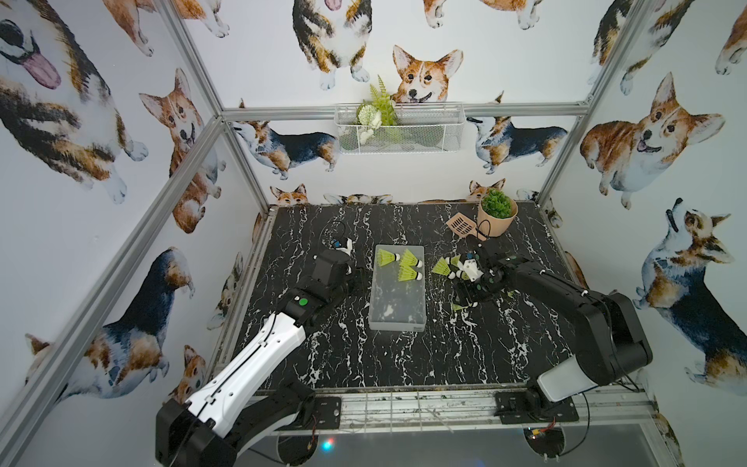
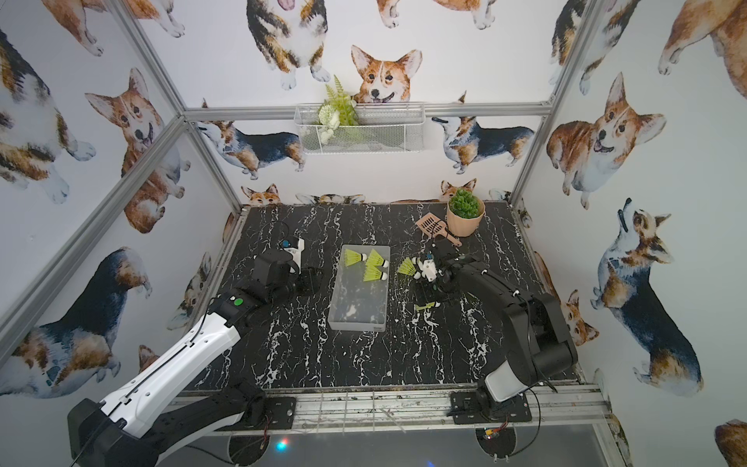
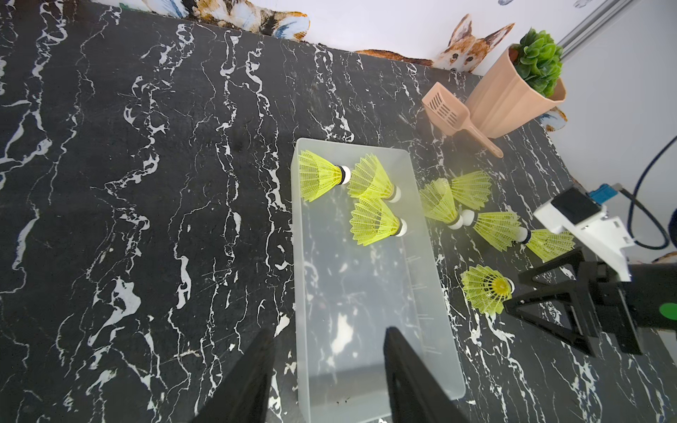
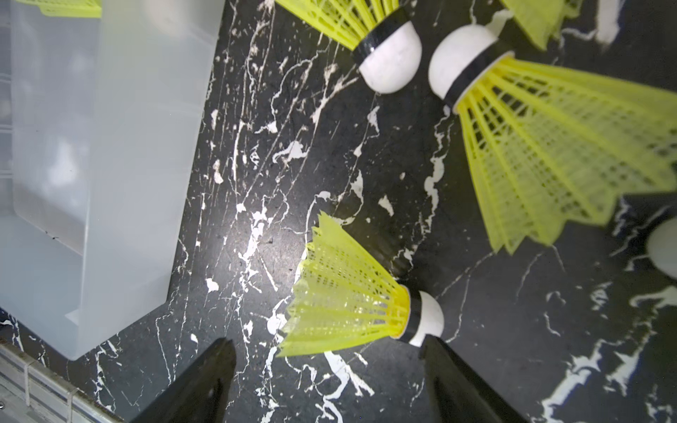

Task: Put the shuttlecocks into the storage box
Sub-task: Adjust the shuttlecock at the center of the board, then pick up the shuttlecock at the center of the board.

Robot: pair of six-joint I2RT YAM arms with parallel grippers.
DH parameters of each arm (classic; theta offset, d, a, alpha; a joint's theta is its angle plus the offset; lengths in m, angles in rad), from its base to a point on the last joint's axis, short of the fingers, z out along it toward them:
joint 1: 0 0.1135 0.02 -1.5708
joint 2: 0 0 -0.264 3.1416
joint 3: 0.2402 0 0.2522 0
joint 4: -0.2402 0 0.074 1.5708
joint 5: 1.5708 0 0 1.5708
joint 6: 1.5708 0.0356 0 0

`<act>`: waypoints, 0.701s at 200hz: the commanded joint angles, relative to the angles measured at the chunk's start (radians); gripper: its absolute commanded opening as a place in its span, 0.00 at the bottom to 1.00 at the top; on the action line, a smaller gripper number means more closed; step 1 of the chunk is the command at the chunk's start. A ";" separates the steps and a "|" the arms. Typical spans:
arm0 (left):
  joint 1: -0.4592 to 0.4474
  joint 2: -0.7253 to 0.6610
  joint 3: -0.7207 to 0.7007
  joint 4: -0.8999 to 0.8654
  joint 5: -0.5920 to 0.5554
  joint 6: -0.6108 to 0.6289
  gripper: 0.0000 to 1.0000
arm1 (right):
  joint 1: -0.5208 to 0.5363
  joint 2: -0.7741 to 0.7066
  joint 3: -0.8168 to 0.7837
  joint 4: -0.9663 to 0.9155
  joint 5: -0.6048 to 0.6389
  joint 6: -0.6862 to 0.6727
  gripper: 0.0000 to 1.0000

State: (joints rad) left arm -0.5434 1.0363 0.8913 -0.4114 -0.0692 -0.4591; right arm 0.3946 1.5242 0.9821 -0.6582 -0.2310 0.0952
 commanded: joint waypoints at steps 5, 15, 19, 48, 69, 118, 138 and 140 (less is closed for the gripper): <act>0.002 -0.001 0.012 0.029 0.076 0.025 0.52 | -0.003 -0.043 -0.023 -0.002 0.089 0.016 0.84; 0.002 0.011 0.017 0.044 0.150 0.040 0.52 | -0.005 -0.064 -0.037 0.011 0.084 0.026 0.83; 0.001 0.017 0.022 0.050 0.181 0.046 0.52 | -0.005 -0.072 -0.041 0.015 0.079 0.030 0.83; -0.015 0.093 0.073 0.061 0.365 0.051 0.50 | -0.035 -0.157 -0.102 0.074 0.047 0.086 0.81; -0.058 0.129 0.091 0.084 0.389 0.029 0.50 | -0.089 -0.214 -0.137 0.086 0.048 0.120 0.77; -0.252 0.310 0.148 0.243 0.400 -0.101 0.51 | -0.139 -0.230 -0.189 0.074 0.116 0.194 0.69; -0.323 0.420 0.179 0.346 0.414 -0.176 0.52 | -0.139 -0.195 -0.191 0.099 0.109 0.226 0.65; -0.329 0.432 0.183 0.352 0.411 -0.183 0.52 | -0.139 -0.191 -0.189 0.100 0.107 0.230 0.65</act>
State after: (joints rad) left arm -0.8009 1.3575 1.0344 -0.2344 0.3145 -0.5228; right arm 0.2588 1.2987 0.7959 -0.5953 -0.1368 0.2607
